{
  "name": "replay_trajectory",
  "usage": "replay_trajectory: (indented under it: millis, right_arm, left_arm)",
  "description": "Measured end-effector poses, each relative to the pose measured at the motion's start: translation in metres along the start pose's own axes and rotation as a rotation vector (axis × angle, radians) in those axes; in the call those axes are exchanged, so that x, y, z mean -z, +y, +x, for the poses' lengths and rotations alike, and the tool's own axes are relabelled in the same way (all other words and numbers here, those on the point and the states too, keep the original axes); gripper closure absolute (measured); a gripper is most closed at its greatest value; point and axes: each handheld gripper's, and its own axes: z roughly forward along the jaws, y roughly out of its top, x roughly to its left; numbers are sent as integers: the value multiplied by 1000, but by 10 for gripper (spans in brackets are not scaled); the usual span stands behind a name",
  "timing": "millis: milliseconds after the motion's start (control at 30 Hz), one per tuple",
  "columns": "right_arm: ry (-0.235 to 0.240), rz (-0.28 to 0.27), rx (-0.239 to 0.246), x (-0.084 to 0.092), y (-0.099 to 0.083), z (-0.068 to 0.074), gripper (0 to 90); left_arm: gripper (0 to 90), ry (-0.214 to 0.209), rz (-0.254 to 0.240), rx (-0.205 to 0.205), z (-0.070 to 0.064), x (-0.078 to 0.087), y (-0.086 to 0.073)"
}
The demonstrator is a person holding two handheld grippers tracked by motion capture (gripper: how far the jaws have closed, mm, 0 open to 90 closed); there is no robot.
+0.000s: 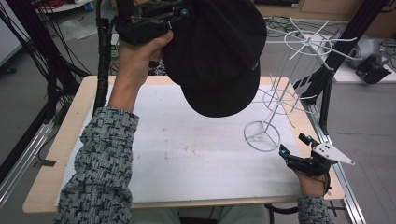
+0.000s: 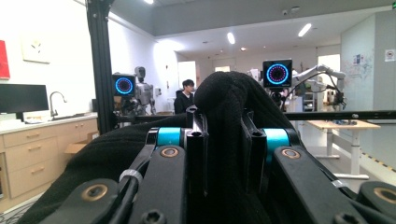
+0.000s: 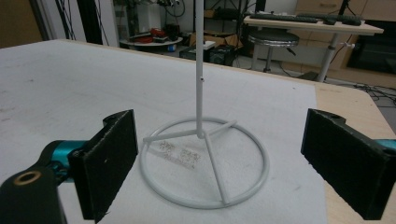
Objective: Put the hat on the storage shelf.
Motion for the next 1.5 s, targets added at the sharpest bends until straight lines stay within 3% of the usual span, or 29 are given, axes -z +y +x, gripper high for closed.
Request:
replay_trajectory:
  millis: [400,767,1500]
  right_arm:
    - [3,2,-6,1,-1,0,100]
    - [5,-1,-8,1,-1,-2,100]
    - [10,4,-9,1,-1,-1,100]
  left_arm:
    - [767,-22,1,5,3,-19,-5]
    - [764,-17,20,16,8,-32,-22]
    - [747,1,15,31,13,-28,-39]
